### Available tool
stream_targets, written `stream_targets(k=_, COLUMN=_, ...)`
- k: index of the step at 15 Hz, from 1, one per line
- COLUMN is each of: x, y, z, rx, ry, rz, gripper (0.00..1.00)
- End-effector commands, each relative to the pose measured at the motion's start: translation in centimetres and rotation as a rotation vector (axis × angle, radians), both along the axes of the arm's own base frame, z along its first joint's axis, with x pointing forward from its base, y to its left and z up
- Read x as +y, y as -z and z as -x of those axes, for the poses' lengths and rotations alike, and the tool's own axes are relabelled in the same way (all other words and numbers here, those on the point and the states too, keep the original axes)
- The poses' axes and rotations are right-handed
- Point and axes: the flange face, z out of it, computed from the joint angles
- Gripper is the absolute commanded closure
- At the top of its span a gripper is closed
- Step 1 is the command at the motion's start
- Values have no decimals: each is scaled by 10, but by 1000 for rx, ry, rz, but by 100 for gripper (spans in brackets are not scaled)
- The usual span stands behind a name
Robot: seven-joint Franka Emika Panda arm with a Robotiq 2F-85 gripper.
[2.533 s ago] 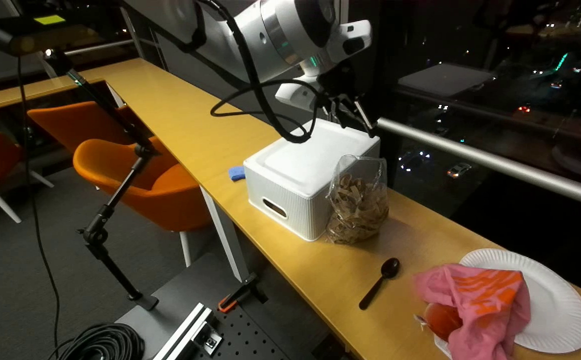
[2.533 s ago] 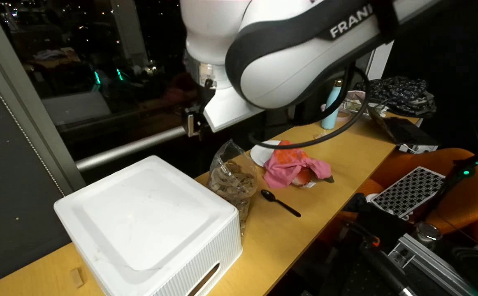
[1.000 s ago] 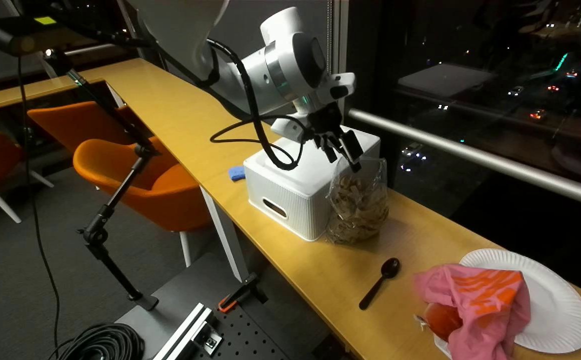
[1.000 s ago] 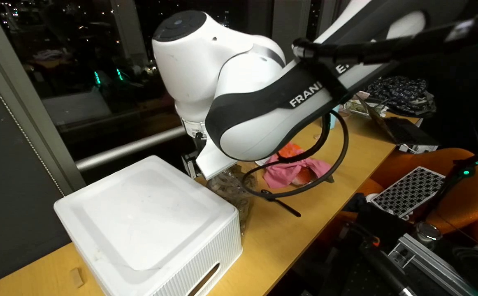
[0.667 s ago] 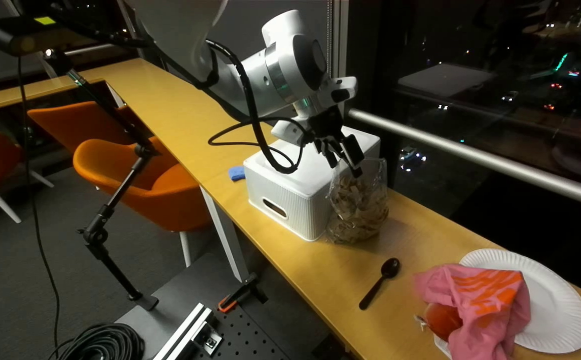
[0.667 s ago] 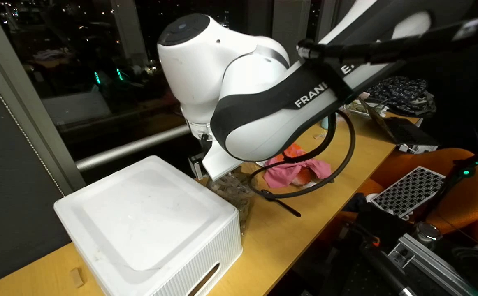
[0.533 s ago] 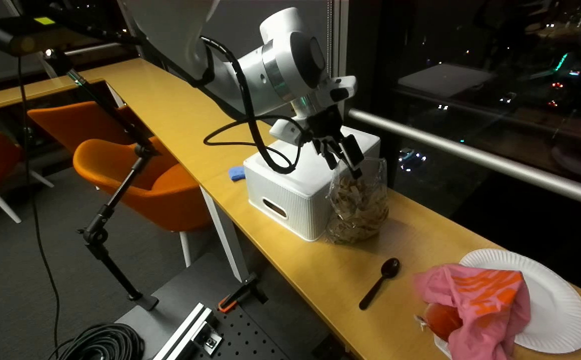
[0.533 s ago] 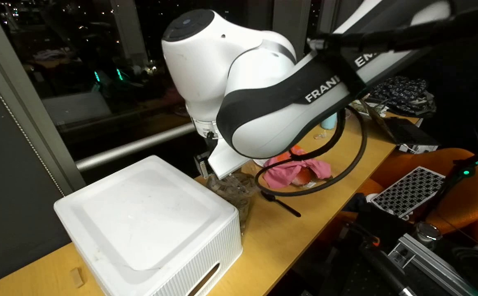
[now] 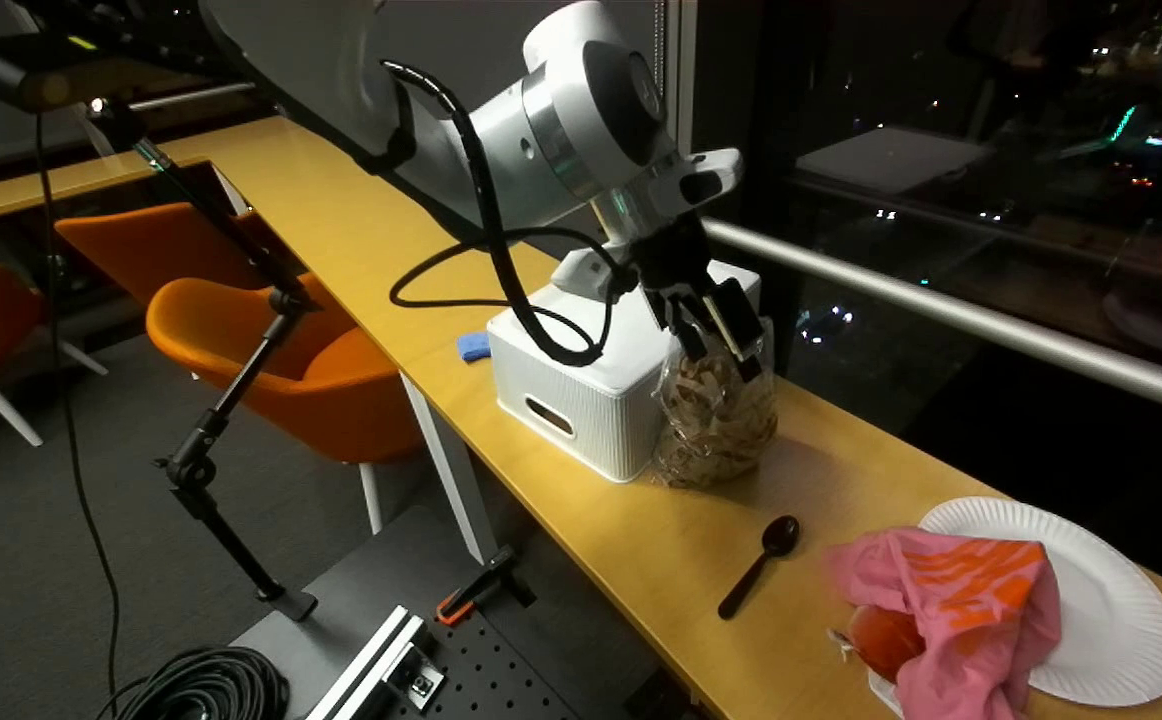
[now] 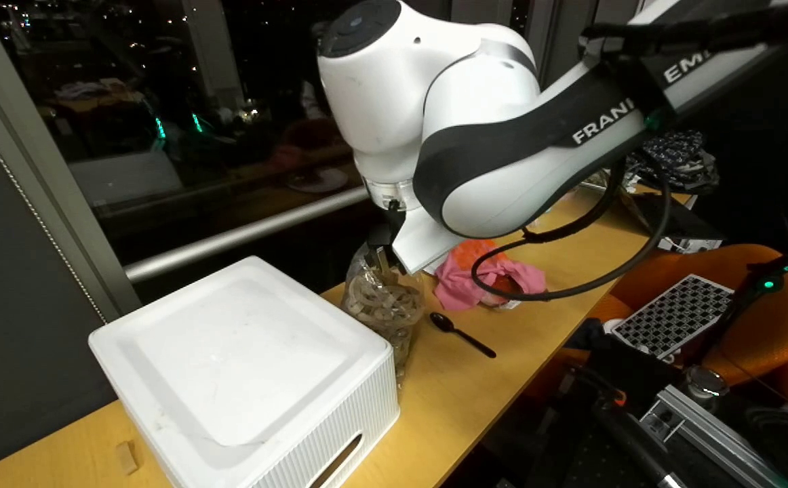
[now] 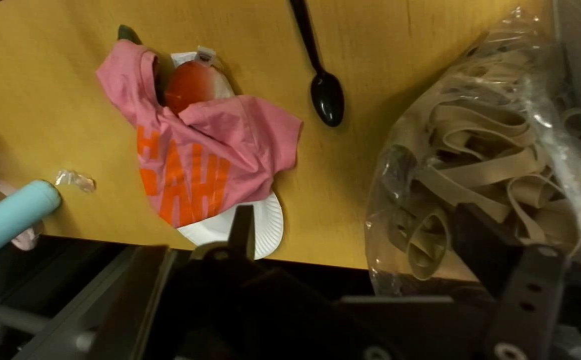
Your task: Remove the turnip plushie and pink shirt from the top of the basket, then put the bag of rubber bands on the white basket
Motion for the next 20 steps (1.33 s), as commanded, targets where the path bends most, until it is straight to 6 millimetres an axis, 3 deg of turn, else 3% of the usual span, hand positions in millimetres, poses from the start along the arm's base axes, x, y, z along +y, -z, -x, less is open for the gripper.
stream_targets(k=1, x=10, y=-2, z=-1, rx=-60, ry=-41, rz=5, gripper=0)
stream_targets(k=6, x=54, y=-33, z=1, rx=-143, ry=-128, rz=-73, gripper=0)
stream_targets(k=11, x=79, y=-18, z=-8, rx=-158, ry=-191, rz=-118, gripper=0)
stream_targets(k=18, x=76, y=18, z=-15, rx=-120, ry=-200, rz=-104, gripper=0)
stream_targets(k=19, x=75, y=22, z=-16, rx=-116, ry=-198, rz=-104, gripper=25)
stream_targets(k=20, x=74, y=25, z=-17, rx=-112, ry=-196, rz=-103, gripper=28)
